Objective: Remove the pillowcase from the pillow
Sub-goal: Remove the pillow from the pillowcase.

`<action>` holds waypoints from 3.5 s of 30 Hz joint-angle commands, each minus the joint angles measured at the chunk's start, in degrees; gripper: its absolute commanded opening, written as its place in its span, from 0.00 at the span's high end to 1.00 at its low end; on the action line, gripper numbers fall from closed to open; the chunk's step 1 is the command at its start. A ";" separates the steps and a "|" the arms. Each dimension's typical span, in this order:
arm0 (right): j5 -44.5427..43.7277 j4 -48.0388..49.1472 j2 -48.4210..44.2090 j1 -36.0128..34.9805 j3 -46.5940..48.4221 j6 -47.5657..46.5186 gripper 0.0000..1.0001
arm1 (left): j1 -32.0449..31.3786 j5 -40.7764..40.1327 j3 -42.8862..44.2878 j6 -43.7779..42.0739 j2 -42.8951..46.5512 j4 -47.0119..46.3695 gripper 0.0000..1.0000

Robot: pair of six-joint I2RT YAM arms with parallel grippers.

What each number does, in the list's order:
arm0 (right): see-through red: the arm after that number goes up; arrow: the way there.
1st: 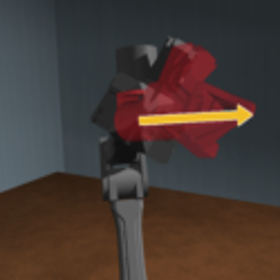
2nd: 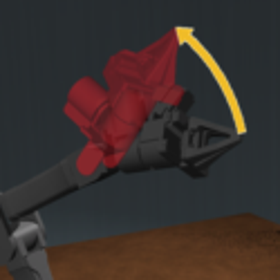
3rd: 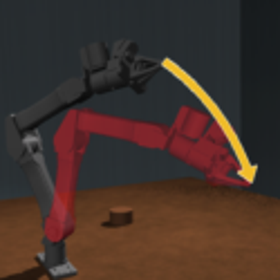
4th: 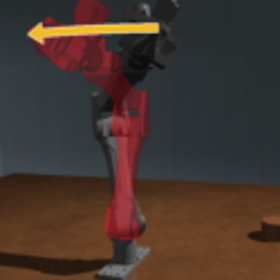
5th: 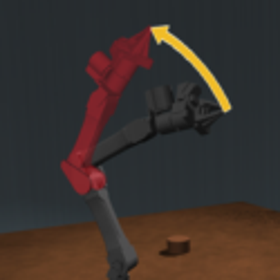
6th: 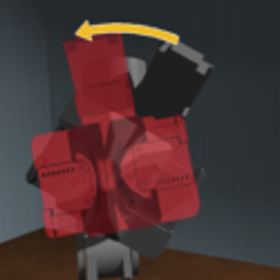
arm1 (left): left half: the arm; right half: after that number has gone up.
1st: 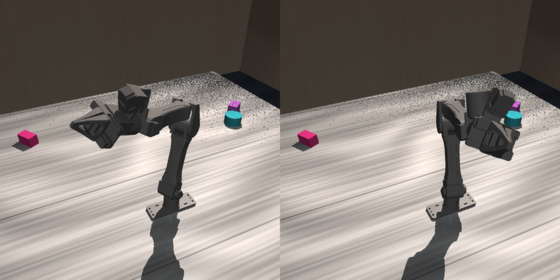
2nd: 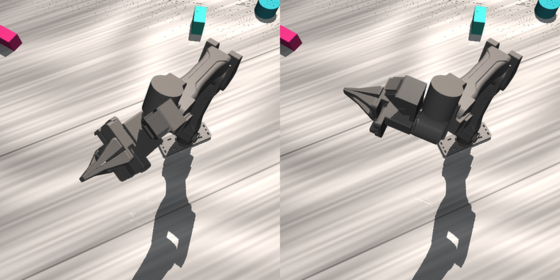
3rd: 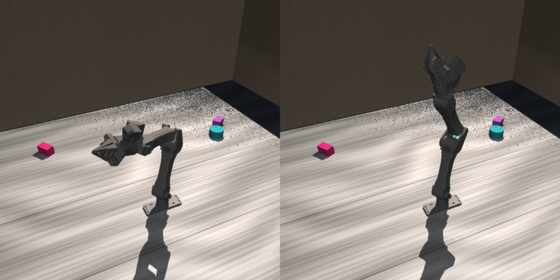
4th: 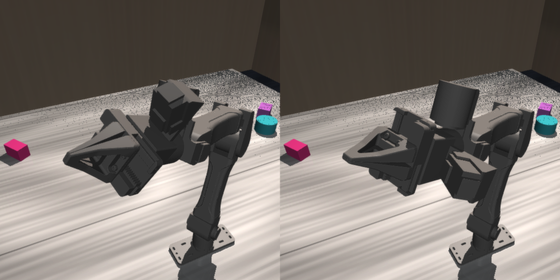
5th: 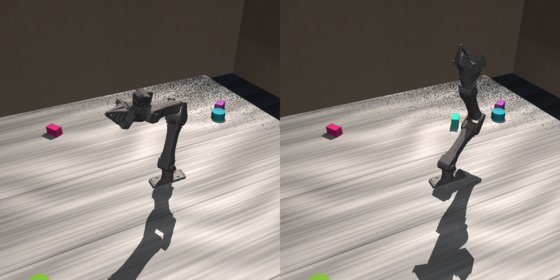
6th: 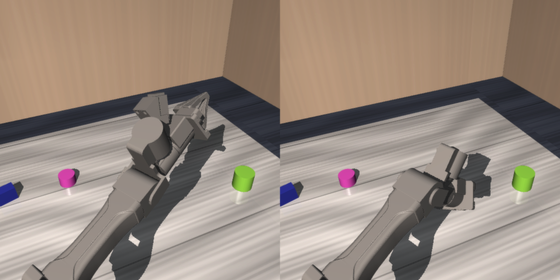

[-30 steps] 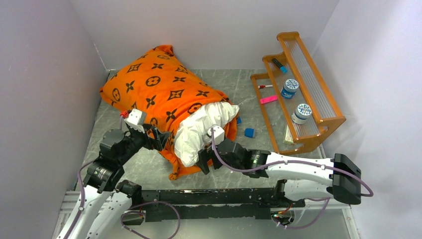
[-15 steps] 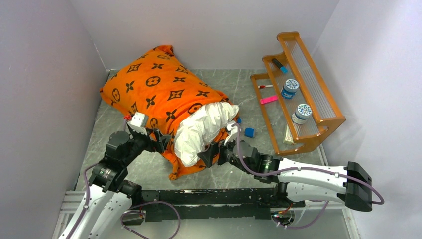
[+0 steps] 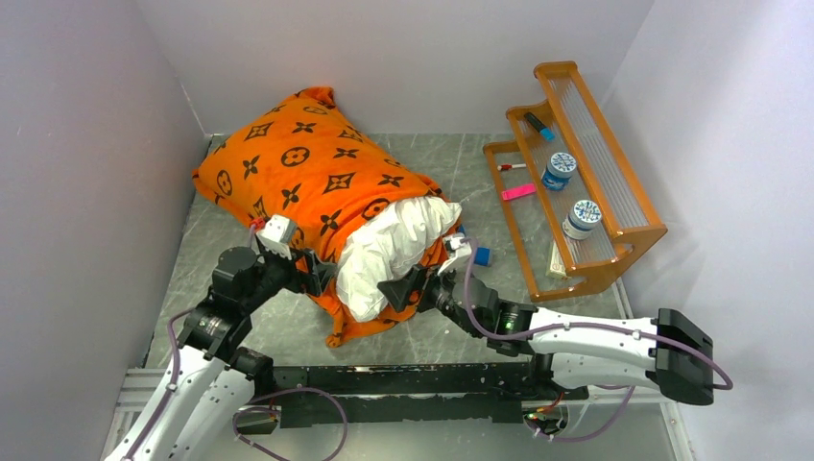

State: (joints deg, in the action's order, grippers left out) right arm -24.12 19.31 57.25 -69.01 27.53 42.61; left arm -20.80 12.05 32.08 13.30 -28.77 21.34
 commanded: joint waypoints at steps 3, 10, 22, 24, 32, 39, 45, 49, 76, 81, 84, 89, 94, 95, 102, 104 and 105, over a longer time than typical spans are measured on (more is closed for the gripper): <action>0.60 8.17 5.81 0.34 1.73 6.31 0.00 | 0.71 5.21 -0.17 -1.39 -0.59 -3.32 0.04; 1.11 8.59 15.06 0.40 5.30 13.13 0.00 | 1.43 8.24 -0.26 -1.44 -2.13 -3.68 0.03; 16.32 22.78 21.82 5.63 7.14 15.02 0.38 | 2.25 9.01 -0.69 -0.96 -1.71 -3.68 0.03; 17.26 22.36 20.43 6.68 7.57 13.62 0.60 | 2.25 9.01 -0.85 -0.78 -1.28 -3.83 0.04; 12.67 15.70 10.38 9.16 8.31 3.90 1.00 | 2.42 10.72 -1.29 0.33 -2.10 -5.21 0.04; 13.19 13.01 7.07 13.64 8.80 1.10 1.00 | 2.43 14.51 -2.74 3.53 -2.65 -8.28 0.03; 15.04 10.26 6.93 15.23 12.16 -1.68 1.00 | 2.43 18.16 -4.04 9.09 -2.76 -9.62 0.04; 16.05 10.02 7.75 15.58 13.19 -1.88 1.00 | 2.43 18.32 -3.87 11.11 -2.63 -7.72 0.06; 22.30 -0.61 -0.34 15.78 12.38 -1.50 1.00 | 1.37 -6.89 -5.15 24.60 -23.96 -18.11 0.95; 23.11 -6.10 -3.60 15.79 14.63 -2.72 1.00 | 1.37 -17.12 -8.97 32.33 -24.94 -23.42 0.95; 23.33 -9.45 -5.69 15.81 16.03 -3.98 1.00 | 1.37 -21.78 -8.69 34.14 -26.98 -25.17 0.95; 23.66 -13.72 -9.56 15.82 19.03 -6.03 1.00 | 1.46 -32.39 -5.78 35.85 -29.65 -27.49 0.95; 23.84 -17.02 -12.34 15.84 22.37 -8.45 1.00 | 1.71 -43.83 -1.81 35.74 -34.68 -31.26 0.95; 23.79 -17.51 -12.65 15.83 22.80 -8.70 1.00 | 1.95 -45.67 -0.75 35.93 -35.97 -31.47 0.95; 26.33 -15.91 -13.07 15.79 20.78 -8.74 1.00 | 4.01 -50.82 4.69 31.85 -41.08 -32.87 0.95; 28.27 -14.72 -10.80 15.78 20.15 -9.28 1.00 | 3.94 -44.97 5.26 28.66 -40.44 -33.24 0.95; 28.86 -13.86 -9.50 15.78 19.92 -9.45 1.00 | 3.91 -41.50 5.01 27.11 -39.72 -33.73 0.95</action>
State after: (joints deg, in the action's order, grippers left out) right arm -5.13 -4.69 52.07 -52.10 43.13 34.44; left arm -22.79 -11.38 34.44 47.40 -67.75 -7.18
